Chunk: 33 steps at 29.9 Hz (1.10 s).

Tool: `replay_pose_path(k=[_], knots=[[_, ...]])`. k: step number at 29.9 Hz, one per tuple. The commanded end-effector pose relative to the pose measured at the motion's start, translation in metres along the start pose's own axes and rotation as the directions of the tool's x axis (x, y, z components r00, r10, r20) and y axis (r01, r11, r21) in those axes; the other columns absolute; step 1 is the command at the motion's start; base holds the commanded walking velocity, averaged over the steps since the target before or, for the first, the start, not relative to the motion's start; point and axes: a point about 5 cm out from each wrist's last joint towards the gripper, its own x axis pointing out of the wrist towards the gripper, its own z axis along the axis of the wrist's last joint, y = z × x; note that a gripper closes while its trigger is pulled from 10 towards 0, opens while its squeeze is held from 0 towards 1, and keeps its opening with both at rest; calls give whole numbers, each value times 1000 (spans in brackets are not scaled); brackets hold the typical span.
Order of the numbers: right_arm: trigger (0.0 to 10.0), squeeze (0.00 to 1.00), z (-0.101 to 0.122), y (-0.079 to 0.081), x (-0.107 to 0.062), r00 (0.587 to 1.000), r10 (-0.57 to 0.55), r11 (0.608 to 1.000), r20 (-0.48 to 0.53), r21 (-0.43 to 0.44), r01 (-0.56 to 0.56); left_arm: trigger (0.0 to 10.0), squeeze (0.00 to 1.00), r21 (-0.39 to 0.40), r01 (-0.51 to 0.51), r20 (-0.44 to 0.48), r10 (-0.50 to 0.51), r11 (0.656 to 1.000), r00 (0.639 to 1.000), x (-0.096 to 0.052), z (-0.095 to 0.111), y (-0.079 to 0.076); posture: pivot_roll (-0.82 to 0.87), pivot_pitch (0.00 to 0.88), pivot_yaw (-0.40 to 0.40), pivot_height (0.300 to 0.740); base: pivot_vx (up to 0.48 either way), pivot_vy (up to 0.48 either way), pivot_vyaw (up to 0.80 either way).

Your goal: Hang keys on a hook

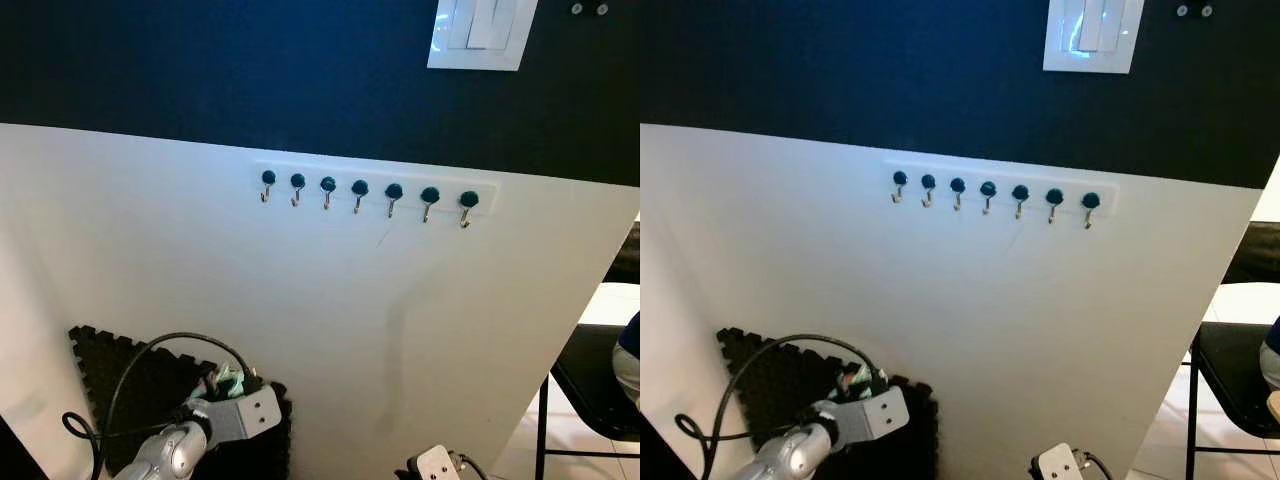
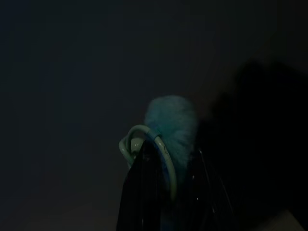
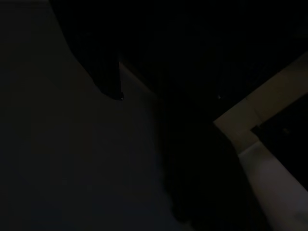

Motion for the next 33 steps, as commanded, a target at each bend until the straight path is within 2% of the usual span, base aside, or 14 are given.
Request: replay_pose_path(k=[1,2,4,5,6,7,8,9,10,16,17,22,28,33], knots=[[10000,0,3,-1,1,1000,-15,1000,27,-12,15,10000,0,7,23,57,-24,1000,998,-6,2,-12,55,28,7,740,0,0,0],[10000,0,7,-2,2,998,-21,1000,55,-15,22,10000,0,-19,59,104,-57,998,993,-8,8,-19,55,28,7,740,0,0,0],[10000,0,10,-3,3,997,-25,1000,75,-17,26,10000,0,-32,77,136,-72,997,988,-10,11,-24,55,28,7,740,0,0,0],[10000,0,20,-3,6,992,-21,1000,127,-16,23,10000,0,-69,135,205,-118,988,972,-15,18,-36,55,28,7,740,0,0,0],[10000,0,20,-3,6,992,-21,1000,127,-16,23,10000,0,-69,135,205,-118,988,972,-15,18,-36,55,28,7,740,0,0,0],[10000,0,30,-2,9,982,-6,1000,190,-5,7,10000,0,-173,195,304,-136,965,943,-21,29,-42,55,27,6,740,0,0,0],[10000,0,30,-2,9,982,-6,1000,190,-5,7,10000,0,-173,195,304,-136,965,943,-21,29,-42,55,27,6,740,0,0,0],[10000,0,35,-1,10,975,1,1000,221,1,-2,10000,0,-226,215,361,-123,950,924,-25,34,-42,55,27,6,740,0,0,0],[10000,0,45,1,11,959,30,1000,283,-10,-28,10000,0,-222,221,426,-110,950,898,-29,41,-42,58,29,8,740,0,0,0],[10000,0,61,8,13,930,147,987,337,-118,-113,10000,27,-202,219,475,-100,955,874,-33,41,-42,57,29,7,740,0,0,0],[10000,0,65,8,13,922,166,984,350,-123,-131,10000,63,-206,220,490,-94,954,867,-34,41,-41,57,30,7,740,0,0,0],[10000,0,72,14,12,894,273,960,356,-159,-230,10000,63,-208,219,520,-82,953,850,-35,42,-39,57,28,7,740,0,0,0],[10000,0,72,37,3,807,518,846,283,-304,-437,10000,63,-238,256,568,-79,937,819,-37,43,-37,57,30,7,740,0,0,0],[10000,0,68,32,0,800,556,806,226,-381,-452,10000,102,-264,278,600,-68,924,797,-38,44,-34,58,30,8,740,0,0,0]])
